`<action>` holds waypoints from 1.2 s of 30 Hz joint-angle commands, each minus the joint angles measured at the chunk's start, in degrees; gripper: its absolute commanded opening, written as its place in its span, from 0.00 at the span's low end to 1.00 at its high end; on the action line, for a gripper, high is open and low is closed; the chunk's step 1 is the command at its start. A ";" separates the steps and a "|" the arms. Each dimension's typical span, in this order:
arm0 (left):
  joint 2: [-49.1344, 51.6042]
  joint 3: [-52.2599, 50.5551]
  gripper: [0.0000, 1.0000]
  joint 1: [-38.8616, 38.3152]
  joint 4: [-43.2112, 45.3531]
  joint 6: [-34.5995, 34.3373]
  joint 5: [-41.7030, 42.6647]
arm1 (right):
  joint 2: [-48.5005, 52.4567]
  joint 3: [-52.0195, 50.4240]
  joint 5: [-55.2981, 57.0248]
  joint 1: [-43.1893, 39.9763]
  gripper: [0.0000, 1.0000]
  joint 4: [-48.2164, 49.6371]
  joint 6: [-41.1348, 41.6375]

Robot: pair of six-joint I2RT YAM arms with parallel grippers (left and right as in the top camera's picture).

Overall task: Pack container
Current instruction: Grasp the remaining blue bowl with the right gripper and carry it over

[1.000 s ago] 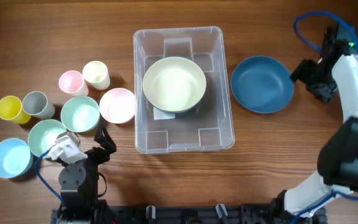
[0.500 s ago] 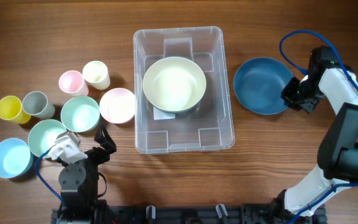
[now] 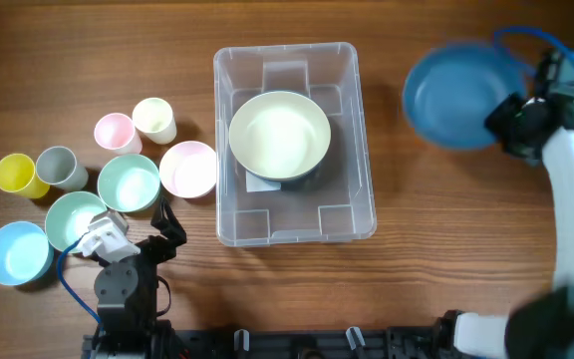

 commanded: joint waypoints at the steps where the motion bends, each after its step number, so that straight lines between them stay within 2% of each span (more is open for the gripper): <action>1: 0.00 -0.31 1.00 0.46 0.20 0.96 0.48 | -11.02 2.89 -4.39 5.79 0.04 0.59 1.22; 6: 0.00 -0.31 1.00 0.46 0.20 0.96 0.48 | -14.62 2.86 -6.29 19.54 0.04 2.05 -1.95; 7: 0.00 -0.31 1.00 0.46 0.20 0.96 0.48 | -12.04 2.86 -4.37 27.91 0.04 3.02 -2.16; 11: 0.00 -0.31 1.00 0.46 0.20 0.96 0.48 | -3.98 2.82 -2.23 34.80 0.04 5.53 -1.66; 17: 0.00 -0.31 1.00 0.46 0.20 0.96 0.48 | 12.07 2.82 -2.21 39.43 0.04 9.64 -1.42; 18: 0.00 -0.31 1.00 0.46 0.20 0.96 0.48 | 13.90 2.82 -2.40 39.56 0.08 9.97 -1.27; 20: 0.00 -0.31 1.00 0.46 0.20 0.96 0.48 | 15.47 2.82 -5.01 39.63 0.33 11.15 -3.26; 22: 0.00 -0.31 1.00 0.46 0.20 0.96 0.48 | 15.58 2.84 -8.41 39.63 0.48 12.59 -8.44; 25: 0.00 -0.31 1.00 0.46 0.20 0.96 0.48 | 13.44 2.89 -8.48 39.63 0.51 12.41 -9.20; 26: 0.00 -0.31 1.00 0.46 0.20 0.96 0.48 | 12.50 2.89 -8.50 39.63 0.49 12.39 -9.18; 28: 0.00 -0.31 1.00 0.46 0.20 0.96 0.48 | 10.60 2.89 -8.50 39.63 0.39 12.37 -9.09; 30: 0.00 -0.31 1.00 0.46 0.20 0.96 0.48 | 8.31 2.89 -6.36 39.60 0.38 11.69 -9.07; 32: 0.00 -0.31 1.00 0.46 0.20 0.96 0.48 | 6.23 2.89 -1.14 39.15 0.44 10.16 -7.26; 33: 0.00 -0.31 1.00 0.46 0.20 0.96 0.48 | 4.72 2.89 3.32 38.42 0.53 8.81 -4.46; 36: 0.00 -0.31 1.00 0.46 0.20 0.96 0.48 | 0.96 2.89 9.40 34.99 0.67 6.19 -0.55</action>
